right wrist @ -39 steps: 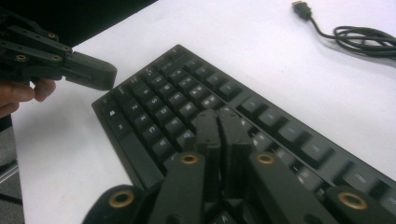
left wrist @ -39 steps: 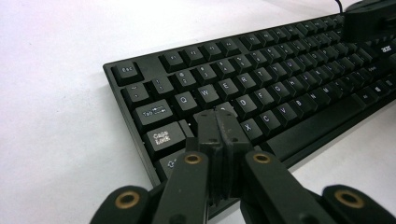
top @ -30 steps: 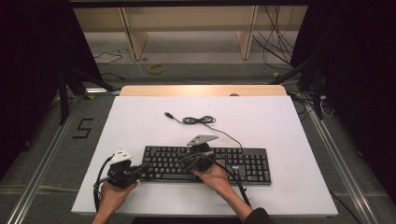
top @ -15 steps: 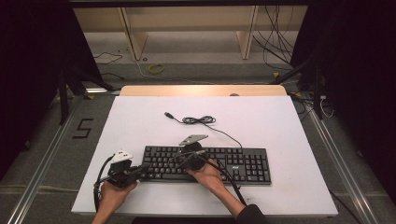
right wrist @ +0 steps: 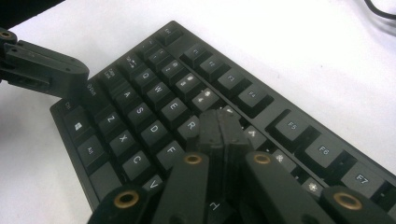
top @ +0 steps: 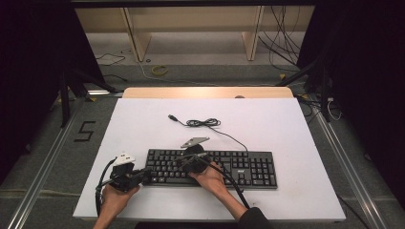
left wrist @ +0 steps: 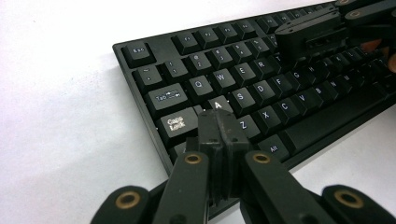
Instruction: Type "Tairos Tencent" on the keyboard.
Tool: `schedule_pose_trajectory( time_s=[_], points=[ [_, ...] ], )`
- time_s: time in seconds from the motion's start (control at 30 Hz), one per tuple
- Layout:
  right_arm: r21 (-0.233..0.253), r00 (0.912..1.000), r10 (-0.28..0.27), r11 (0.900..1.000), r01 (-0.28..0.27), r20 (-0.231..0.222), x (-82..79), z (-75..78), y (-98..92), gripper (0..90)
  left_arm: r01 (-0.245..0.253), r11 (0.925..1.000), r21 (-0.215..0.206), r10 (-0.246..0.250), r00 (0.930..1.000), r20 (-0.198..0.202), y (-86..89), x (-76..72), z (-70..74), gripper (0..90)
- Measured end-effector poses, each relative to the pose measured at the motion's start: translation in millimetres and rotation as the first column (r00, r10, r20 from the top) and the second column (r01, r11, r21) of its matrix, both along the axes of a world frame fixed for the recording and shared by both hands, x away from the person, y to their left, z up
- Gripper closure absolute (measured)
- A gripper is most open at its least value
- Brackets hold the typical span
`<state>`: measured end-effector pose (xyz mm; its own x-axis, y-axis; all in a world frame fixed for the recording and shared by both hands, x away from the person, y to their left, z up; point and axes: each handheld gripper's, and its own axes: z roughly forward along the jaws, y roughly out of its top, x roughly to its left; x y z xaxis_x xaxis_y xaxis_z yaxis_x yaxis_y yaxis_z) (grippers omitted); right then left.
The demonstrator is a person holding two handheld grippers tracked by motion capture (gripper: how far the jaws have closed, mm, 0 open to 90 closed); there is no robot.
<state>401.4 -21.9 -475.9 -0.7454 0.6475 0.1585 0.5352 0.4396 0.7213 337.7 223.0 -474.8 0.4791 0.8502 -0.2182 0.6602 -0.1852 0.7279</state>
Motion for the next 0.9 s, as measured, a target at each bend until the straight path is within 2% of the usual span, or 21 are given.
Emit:
schedule_pose_trajectory(
  time_s=[0.83,0.9],
  points=[
    [-0.002,0.9999,-0.010,1.000,0.010,-0.010,1.0,-1.5,2.1,90.0,0.011,0.9993,0.035,-0.010,0.9994,-0.034,-1.7,4.2,-5.9,88.9],
    [-0.013,0.9999,-0.013,1.000,0.013,-0.010,1.1,-2.3,2.2,90.0,0.013,0.9993,0.036,-0.012,0.9992,-0.039,-0.8,5.1,-5.8,89.0]
  ],
)
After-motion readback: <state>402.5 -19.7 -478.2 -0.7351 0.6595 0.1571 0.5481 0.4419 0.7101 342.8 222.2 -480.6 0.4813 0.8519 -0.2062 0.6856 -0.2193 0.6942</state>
